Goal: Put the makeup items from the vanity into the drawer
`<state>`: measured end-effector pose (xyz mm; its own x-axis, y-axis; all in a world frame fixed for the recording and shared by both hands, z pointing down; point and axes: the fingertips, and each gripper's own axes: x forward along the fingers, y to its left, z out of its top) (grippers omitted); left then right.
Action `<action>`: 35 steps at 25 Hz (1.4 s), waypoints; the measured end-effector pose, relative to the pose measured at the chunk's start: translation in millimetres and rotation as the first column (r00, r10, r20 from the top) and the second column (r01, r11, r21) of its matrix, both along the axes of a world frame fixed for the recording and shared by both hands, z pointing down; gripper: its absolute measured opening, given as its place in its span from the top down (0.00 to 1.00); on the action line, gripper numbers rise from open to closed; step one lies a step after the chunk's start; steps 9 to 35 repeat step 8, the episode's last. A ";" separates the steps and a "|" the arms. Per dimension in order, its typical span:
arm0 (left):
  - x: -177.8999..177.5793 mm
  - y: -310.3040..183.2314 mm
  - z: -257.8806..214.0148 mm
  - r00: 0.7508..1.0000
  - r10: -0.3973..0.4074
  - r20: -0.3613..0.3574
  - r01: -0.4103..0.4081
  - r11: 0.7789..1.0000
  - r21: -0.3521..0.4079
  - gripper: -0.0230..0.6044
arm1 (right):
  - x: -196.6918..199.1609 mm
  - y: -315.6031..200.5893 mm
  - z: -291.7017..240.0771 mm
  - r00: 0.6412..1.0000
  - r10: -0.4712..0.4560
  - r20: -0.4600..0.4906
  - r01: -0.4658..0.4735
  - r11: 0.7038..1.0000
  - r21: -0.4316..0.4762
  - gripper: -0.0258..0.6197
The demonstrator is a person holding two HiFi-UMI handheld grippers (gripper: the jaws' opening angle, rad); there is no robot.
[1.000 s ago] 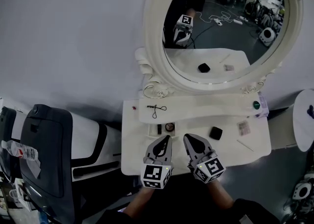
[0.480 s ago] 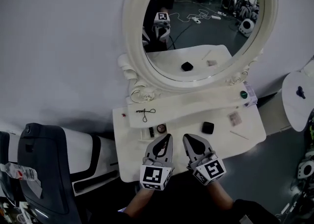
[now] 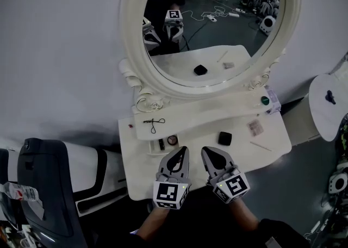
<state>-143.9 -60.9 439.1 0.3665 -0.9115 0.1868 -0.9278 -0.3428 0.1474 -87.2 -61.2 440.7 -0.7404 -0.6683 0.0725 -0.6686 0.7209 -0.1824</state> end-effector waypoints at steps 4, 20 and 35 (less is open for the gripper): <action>3.3 0.4 2.7 1.000 -0.021 0.005 0.021 1.000 -0.006 0.94 | 2.1 -2.3 1.4 1.000 -0.028 -0.002 0.028 1.000 -0.001 0.92; 3.7 -2.7 5.5 0.999 -0.043 0.007 0.043 0.999 -0.010 0.94 | 2.4 -4.8 2.7 0.999 -0.054 -0.007 0.054 0.999 -0.004 0.92; 3.7 -2.7 5.5 0.999 -0.043 0.007 0.043 0.999 -0.010 0.94 | 2.4 -4.8 2.7 0.999 -0.054 -0.007 0.054 0.999 -0.004 0.92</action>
